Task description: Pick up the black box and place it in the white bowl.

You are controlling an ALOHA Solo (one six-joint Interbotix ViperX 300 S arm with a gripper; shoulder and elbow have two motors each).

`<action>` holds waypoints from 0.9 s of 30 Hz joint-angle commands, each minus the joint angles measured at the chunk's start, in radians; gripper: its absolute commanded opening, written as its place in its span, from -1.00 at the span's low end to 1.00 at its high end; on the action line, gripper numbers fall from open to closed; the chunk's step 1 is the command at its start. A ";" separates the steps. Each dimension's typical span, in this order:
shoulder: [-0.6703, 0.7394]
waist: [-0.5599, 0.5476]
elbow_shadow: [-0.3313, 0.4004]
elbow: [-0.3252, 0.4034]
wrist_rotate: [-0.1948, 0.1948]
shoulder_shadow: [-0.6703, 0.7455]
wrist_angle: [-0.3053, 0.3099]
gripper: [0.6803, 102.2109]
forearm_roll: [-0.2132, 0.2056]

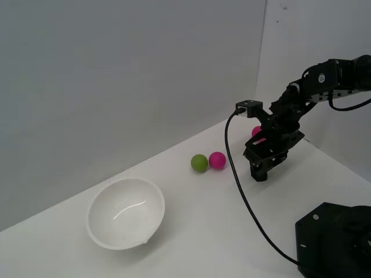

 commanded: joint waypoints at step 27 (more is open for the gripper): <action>0.149 -0.031 -0.048 -0.046 0.005 0.155 0.086 -0.96 -0.009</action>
